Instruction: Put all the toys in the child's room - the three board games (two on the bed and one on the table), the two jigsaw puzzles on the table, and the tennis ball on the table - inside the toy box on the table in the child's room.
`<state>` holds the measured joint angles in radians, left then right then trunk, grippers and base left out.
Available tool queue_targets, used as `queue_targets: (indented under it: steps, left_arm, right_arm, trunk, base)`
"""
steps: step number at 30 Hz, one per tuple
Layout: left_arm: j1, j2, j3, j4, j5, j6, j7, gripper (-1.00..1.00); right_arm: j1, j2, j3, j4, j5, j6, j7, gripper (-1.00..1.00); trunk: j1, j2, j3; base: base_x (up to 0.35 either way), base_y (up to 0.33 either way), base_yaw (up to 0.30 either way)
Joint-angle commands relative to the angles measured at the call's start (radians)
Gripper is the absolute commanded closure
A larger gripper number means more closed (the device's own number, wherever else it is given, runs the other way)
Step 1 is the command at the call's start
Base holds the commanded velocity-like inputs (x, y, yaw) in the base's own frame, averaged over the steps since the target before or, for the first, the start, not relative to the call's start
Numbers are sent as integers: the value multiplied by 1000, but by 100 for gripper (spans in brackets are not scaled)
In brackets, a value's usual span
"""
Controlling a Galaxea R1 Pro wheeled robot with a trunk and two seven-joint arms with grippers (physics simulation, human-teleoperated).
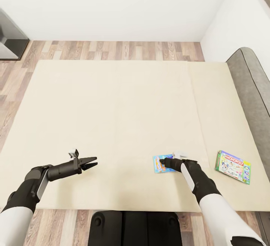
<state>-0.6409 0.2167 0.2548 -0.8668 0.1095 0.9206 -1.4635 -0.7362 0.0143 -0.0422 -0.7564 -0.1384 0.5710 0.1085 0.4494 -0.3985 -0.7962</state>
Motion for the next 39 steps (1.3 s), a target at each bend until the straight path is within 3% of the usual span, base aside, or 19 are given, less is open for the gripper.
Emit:
queue_targets:
  steps: [1, 39]
  left_arm:
    - [0, 0, 0, 0, 1, 11, -3, -100]
    - [0, 0, 0, 0, 1, 11, -3, -100]
  right_arm:
    - [0, 1, -4, -1, -3, 6, 3, -100]
    - [0, 4, -3, -1, -3, 5, 2, -100]
  trunk:
    - [1, -2, -1]
    - [1, -2, -1]
  base:
    - [0, 106, 0]
    - [0, 100, 0]
